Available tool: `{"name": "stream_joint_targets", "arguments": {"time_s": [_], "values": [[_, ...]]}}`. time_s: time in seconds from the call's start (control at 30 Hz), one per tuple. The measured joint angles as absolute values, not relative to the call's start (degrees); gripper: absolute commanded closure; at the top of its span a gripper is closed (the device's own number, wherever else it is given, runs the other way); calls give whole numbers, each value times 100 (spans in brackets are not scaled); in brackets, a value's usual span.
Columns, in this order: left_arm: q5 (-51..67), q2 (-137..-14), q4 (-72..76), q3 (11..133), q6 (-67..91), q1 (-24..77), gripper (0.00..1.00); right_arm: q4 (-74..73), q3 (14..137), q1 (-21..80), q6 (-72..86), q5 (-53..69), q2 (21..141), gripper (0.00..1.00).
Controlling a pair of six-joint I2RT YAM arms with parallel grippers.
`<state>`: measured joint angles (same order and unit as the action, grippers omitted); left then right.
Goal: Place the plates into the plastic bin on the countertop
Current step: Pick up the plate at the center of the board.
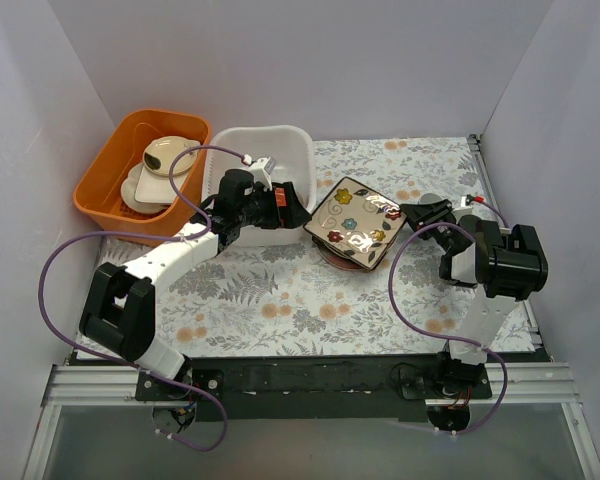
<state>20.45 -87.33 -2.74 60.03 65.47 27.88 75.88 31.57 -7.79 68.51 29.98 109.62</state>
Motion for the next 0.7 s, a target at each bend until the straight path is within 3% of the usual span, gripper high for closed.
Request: {"name": "stream_joint_targets", "arguments": {"time_s": [0.13,0.27,0.7], "values": [[2045,-8733,-263,5999,6558,2788,2,7485,3173,-716,6737,2919,10978,73],[2043,-8733,-235,5979,6558,2788,2,7382,3173,-705,6622,2840,10978,98],[2043,-8405,-51,5669,6606,2786,2,7330,2910,-716,6632,2886,10335,99]]}}
